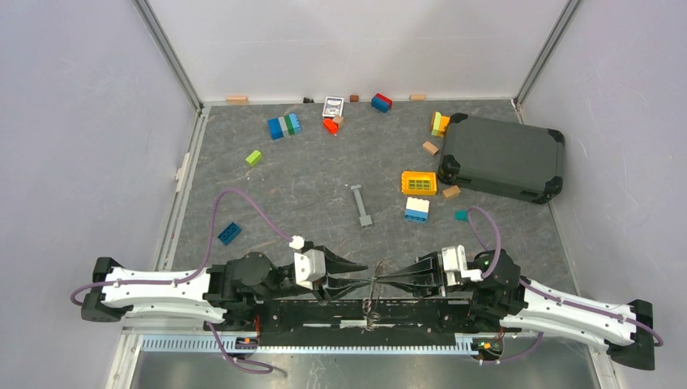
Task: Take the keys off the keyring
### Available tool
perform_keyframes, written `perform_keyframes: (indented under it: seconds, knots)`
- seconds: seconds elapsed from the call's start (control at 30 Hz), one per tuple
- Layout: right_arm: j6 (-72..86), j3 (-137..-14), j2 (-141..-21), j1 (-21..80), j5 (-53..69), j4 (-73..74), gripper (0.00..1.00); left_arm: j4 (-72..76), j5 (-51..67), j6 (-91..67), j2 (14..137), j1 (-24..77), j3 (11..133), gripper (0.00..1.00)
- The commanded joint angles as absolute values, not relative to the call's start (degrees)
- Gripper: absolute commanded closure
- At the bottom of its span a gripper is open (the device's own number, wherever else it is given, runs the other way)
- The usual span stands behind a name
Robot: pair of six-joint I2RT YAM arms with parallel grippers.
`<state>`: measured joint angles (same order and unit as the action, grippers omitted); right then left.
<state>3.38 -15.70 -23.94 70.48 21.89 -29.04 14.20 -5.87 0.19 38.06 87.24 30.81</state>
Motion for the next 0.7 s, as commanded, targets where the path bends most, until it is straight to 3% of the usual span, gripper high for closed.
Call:
perform_keyframes:
  seconds: [0.0,0.37,0.6,0.67]
  knots:
    - [3.62,-16.58,-23.58,70.58,22.13,-33.12,1.0,16.77,-6.08,-1.12,38.49,87.37,31.07,0.6]
    - [4.14,-16.28,-24.3,70.58,22.59,-34.1,1.0,18.63,-4.01,-1.4,40.74,87.36,31.23,0.75]
    - [4.14,-15.95,-24.04,70.58,22.41,-34.02,1.0,18.59,-3.19,-1.36,40.68,87.41,31.2,0.97]
    - [4.02,-15.83,-23.86,70.57,21.84,-33.78,1.0,18.09,-2.67,-0.99,40.62,87.36,31.34,0.98]
